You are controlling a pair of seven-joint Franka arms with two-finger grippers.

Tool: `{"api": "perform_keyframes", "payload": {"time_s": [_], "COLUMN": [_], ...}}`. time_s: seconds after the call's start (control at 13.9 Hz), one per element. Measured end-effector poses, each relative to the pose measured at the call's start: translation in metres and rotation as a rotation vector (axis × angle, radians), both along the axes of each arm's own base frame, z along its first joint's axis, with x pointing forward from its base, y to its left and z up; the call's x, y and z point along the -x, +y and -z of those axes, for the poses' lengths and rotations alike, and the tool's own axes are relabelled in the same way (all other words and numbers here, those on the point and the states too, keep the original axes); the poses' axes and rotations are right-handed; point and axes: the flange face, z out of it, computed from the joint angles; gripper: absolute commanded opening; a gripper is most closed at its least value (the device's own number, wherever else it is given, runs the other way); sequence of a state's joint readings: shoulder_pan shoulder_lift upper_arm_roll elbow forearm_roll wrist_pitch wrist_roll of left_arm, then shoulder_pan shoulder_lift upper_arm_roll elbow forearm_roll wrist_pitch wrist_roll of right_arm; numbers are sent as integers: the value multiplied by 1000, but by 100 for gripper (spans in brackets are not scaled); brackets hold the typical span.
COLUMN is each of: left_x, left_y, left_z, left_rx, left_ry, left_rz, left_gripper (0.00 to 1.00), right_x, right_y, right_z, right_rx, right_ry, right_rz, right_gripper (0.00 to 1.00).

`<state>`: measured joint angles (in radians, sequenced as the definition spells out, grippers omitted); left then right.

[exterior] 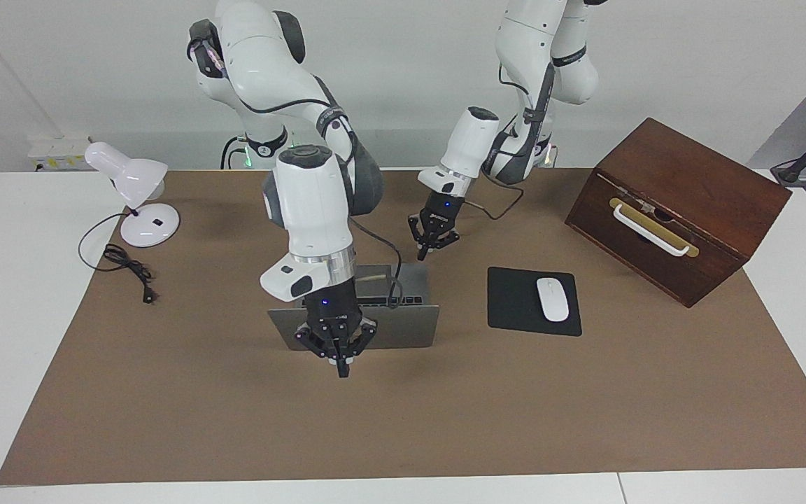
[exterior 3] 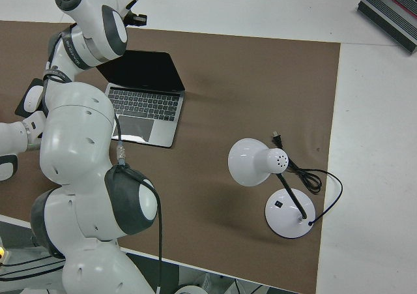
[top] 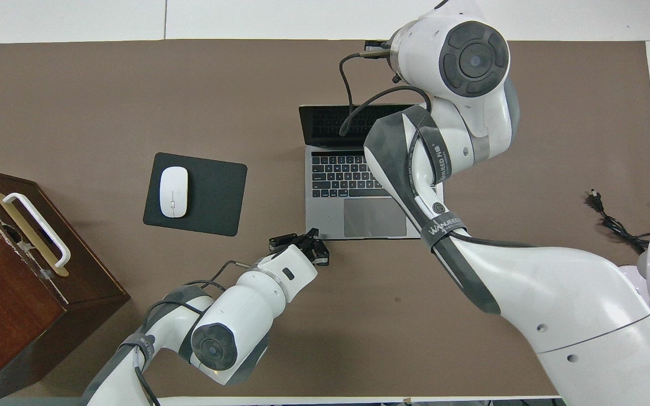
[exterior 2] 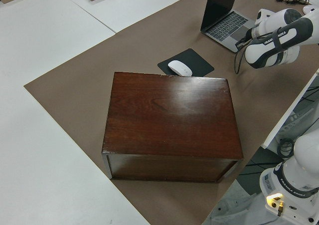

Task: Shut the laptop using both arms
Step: 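Hold the laptop base with the left gripper while the right gripper pushes the screen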

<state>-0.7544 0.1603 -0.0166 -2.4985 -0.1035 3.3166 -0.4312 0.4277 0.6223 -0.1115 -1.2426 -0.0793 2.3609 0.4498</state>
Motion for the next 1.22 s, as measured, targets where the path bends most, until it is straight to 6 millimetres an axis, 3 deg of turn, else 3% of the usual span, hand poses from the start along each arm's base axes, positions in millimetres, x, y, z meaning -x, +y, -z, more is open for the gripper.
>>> {"api": "perform_keyframes", "payload": {"time_s": [0.36, 1.22], "left_x": [1, -6], "left_y": [-4, 4], "left_z": [28, 31], "left_rx": [20, -26], "left_ry": [-35, -110], "left_rz": [3, 77], "left_gripper": [0, 0], "right_x": [6, 38], "right_y": [-1, 8], "right_z": [10, 13], "right_rx": [3, -28], "right_ry": [99, 371], "right_rz": [37, 64], "right_gripper": [0, 0]}}
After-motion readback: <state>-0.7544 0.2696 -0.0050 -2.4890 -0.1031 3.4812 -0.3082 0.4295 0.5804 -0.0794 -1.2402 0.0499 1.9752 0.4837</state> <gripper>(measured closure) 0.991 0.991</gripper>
